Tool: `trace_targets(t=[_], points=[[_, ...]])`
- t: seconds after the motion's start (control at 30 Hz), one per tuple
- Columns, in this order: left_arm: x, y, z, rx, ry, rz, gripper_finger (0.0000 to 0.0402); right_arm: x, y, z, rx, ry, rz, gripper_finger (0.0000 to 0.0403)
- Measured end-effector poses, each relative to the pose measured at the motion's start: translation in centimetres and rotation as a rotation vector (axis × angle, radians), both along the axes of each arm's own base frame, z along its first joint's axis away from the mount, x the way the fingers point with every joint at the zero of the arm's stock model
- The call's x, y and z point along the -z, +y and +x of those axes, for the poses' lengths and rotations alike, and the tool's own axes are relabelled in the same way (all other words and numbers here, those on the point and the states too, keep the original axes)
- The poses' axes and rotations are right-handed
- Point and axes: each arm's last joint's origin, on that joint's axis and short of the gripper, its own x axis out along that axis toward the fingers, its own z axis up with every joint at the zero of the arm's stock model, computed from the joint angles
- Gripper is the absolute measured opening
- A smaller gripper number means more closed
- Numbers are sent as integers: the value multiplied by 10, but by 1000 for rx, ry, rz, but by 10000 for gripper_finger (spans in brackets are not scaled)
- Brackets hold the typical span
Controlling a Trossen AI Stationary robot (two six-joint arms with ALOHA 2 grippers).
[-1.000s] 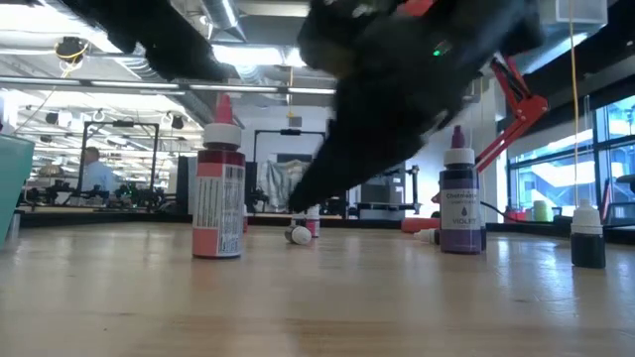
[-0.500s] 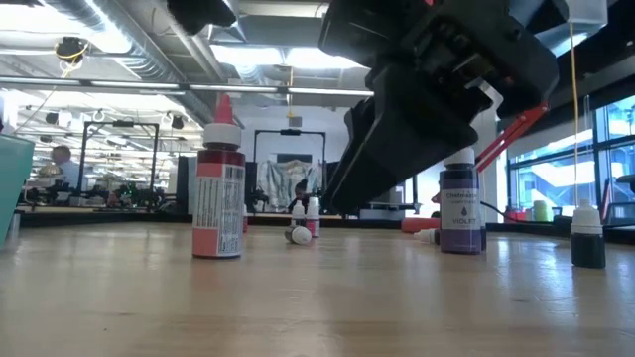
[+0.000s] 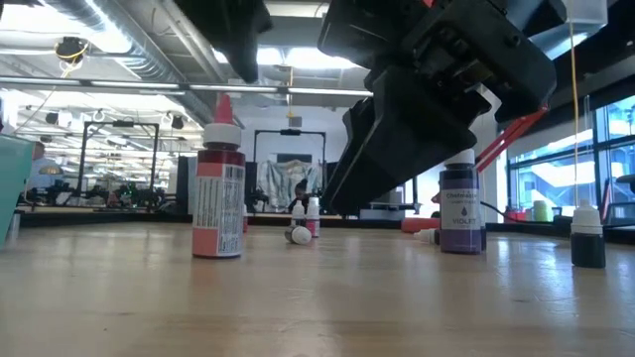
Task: Pick & Place food coloring
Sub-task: Put the red food coloring into the blue bin
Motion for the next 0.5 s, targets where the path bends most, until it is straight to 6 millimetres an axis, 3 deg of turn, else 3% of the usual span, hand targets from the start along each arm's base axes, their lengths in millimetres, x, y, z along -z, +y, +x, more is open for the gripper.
trace_targets(t=[0.5], points=[[43,5,17,-62,161,41,256,0,0,0,2,-5,4,210]])
